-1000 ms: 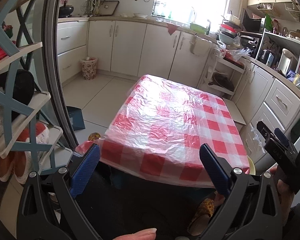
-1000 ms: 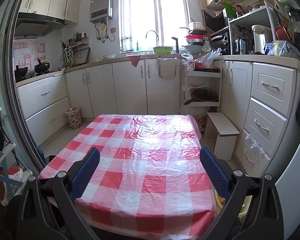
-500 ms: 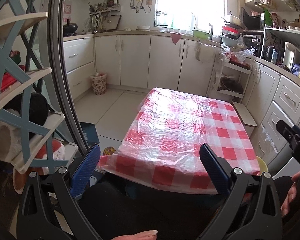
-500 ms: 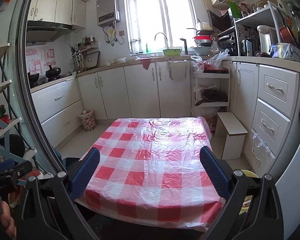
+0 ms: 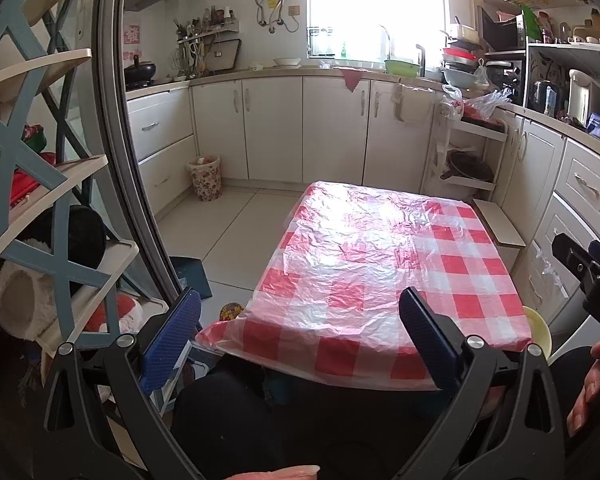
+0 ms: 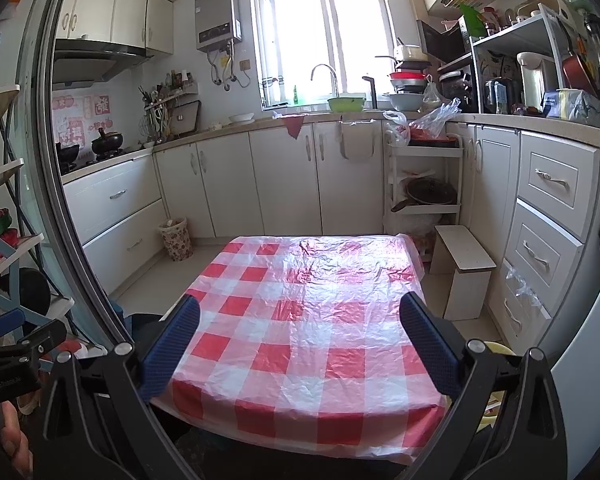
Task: Collect trash
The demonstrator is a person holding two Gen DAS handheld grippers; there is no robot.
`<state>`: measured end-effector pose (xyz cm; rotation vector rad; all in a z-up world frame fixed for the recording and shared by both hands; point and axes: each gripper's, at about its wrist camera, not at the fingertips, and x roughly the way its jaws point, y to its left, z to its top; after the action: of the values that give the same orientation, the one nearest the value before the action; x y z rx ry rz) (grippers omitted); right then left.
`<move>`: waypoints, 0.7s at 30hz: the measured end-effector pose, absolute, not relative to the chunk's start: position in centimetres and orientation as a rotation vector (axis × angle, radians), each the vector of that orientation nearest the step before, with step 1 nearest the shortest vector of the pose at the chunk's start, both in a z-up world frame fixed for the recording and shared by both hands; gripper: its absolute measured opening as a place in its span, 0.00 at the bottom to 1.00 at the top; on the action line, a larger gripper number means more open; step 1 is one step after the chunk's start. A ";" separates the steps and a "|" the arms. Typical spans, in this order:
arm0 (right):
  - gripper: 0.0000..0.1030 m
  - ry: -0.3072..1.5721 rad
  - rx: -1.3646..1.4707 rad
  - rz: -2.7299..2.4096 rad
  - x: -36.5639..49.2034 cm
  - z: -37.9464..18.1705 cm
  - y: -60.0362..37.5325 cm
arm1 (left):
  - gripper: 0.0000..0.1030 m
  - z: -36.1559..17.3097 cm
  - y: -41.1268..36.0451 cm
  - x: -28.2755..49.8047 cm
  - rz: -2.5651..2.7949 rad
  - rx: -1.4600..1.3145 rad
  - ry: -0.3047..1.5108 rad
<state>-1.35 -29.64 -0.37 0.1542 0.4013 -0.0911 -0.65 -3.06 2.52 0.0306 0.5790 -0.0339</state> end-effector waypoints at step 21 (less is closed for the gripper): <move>0.93 0.629 0.144 -0.192 12.3 -6.4 -36.1 | 0.93 -2.4 -9.0 13.6 -0.100 0.123 0.737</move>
<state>12.26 -36.06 -6.44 0.1439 0.6287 -0.1920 13.57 -8.97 -2.42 0.1232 0.7374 -0.1003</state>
